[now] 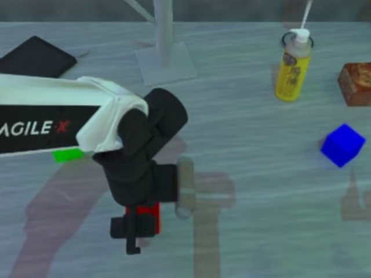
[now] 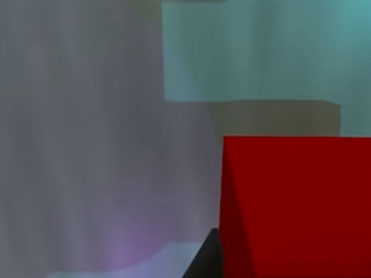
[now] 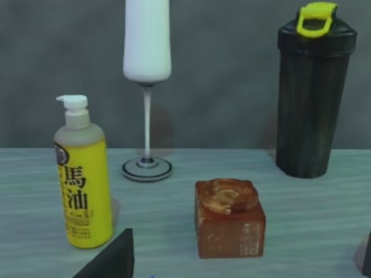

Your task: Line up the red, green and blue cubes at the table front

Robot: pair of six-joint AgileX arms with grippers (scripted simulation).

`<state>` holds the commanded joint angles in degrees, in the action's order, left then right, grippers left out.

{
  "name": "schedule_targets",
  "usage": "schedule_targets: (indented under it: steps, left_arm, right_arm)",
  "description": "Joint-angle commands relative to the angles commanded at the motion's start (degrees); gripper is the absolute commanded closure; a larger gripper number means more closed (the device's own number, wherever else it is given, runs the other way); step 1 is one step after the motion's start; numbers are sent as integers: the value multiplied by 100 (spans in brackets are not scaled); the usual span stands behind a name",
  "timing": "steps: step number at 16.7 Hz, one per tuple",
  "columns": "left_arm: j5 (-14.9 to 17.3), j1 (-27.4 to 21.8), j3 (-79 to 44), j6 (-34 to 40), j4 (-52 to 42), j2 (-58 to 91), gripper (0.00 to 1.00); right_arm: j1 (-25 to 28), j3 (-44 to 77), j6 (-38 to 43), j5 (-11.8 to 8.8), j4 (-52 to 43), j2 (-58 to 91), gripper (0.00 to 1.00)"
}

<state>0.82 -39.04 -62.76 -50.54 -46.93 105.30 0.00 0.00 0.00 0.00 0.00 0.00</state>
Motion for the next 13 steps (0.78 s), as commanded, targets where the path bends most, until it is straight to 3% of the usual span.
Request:
schedule_targets:
  steps: [4,13]
  left_arm:
    - [1,-4,22,-1,32,16,100]
    - [1,-4,22,-1,32,16,32]
  right_arm:
    - [0,0,0,0,0,0,0]
    - [0,0,0,0,0,0,0]
